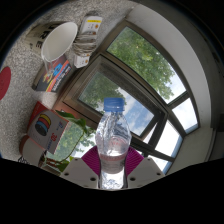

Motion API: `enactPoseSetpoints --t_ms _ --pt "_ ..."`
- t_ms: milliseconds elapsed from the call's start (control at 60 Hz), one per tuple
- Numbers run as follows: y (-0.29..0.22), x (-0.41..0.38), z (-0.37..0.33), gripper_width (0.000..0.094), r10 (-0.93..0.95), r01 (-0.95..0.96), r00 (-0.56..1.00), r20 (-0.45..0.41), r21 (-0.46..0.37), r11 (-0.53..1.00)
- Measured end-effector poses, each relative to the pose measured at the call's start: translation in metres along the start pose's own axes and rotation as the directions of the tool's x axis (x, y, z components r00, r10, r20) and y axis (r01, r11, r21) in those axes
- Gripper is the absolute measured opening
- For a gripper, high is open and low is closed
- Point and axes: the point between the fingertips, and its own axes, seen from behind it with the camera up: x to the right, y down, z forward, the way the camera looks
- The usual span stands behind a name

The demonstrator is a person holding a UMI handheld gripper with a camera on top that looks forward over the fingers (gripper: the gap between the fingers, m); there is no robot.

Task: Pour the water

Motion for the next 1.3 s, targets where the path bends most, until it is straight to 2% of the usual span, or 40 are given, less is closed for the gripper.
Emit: enactPoseSetpoints --t_ms 117,183,283,383,483,600,650,700,783,883,967,1050,1100,1300 --pt "-0.068 -0.019 -0.003 0.0277 -0.213 0.210 0.977 -0.005 0.187 0.960" --pt "-0.101 -0.031 -0.008 0.0278 -0.285 0.274 0.959 0.002 0.257 0.927" --pt "-0.121 -0.043 -0.012 0.0278 -0.318 0.299 0.948 0.013 0.312 0.902" --pt "-0.122 -0.036 -0.011 0.0278 -0.299 0.283 0.954 0.004 0.307 0.908" --pt "-0.100 -0.006 -0.005 0.0278 -0.116 0.107 0.993 0.023 0.239 0.965" --pt "-0.057 0.062 0.004 0.0277 0.331 -0.330 0.944 0.015 0.122 0.936" --pt "-0.032 0.085 0.003 0.0275 0.562 -0.560 0.827 -0.003 0.061 0.826" --pt "0.001 0.100 0.001 0.0277 0.758 -0.758 0.652 -0.032 0.010 0.652" --pt "0.021 0.094 -0.011 0.0275 0.970 -0.971 0.238 -0.046 -0.051 0.235" --pt "0.024 0.066 -0.027 0.0277 0.981 -0.978 -0.180 -0.065 -0.093 -0.186" --pt "0.002 0.015 -0.046 0.0277 0.924 -0.910 -0.373 -0.083 -0.164 -0.382" --pt "-0.016 -0.046 -0.057 0.0278 0.881 -0.840 -0.465 -0.089 -0.271 -0.470" --pt "-0.043 -0.081 -0.067 0.0278 0.860 -0.807 -0.501 -0.093 -0.309 -0.503" --pt "-0.098 -0.181 -0.095 0.0277 0.873 -0.766 -0.479 -0.095 -0.440 -0.468"
